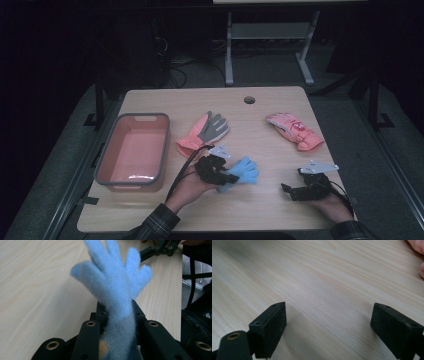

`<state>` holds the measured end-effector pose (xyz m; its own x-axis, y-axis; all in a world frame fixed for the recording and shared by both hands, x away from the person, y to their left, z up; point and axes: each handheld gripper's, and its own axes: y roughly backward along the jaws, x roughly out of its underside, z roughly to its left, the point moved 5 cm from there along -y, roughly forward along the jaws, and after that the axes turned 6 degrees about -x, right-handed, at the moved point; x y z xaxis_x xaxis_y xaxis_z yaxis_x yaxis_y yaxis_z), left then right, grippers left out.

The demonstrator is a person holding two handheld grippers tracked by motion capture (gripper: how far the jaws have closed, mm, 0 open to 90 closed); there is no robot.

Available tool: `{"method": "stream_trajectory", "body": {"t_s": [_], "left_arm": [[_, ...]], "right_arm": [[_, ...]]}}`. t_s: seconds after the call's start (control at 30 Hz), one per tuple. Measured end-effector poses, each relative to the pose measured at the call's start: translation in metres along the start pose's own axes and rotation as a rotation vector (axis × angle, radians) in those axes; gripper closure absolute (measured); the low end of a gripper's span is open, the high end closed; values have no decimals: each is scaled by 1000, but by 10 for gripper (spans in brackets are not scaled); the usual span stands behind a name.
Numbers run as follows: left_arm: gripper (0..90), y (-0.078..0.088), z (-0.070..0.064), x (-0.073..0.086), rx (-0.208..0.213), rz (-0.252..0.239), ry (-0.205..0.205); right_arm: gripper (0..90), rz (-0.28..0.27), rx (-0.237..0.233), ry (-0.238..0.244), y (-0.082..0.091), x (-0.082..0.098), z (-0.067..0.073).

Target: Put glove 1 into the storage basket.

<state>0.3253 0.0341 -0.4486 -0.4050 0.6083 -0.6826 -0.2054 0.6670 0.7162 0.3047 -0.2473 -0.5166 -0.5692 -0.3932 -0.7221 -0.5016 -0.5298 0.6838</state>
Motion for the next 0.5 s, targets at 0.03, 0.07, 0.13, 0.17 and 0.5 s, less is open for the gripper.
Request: {"method": "stream_trajectory", "body": {"t_s": [0.03,0.07,0.13,0.17,0.5], "left_arm": [[748,3,2,0,-6,2,-5],[748,6,4,-1,-13,1,0],[748,12,8,-2,-21,-2,7],[748,15,11,-2,-27,-8,11],[748,52,34,-1,-79,-34,67]], "right_arm": [[107,0,0,0,0,0,0],[87,7,-2,0,-1,0,1],[67,9,-3,4,-2,0,2],[43,17,-9,7,-2,0,2],[0,35,-9,1,-4,0,4]]}}
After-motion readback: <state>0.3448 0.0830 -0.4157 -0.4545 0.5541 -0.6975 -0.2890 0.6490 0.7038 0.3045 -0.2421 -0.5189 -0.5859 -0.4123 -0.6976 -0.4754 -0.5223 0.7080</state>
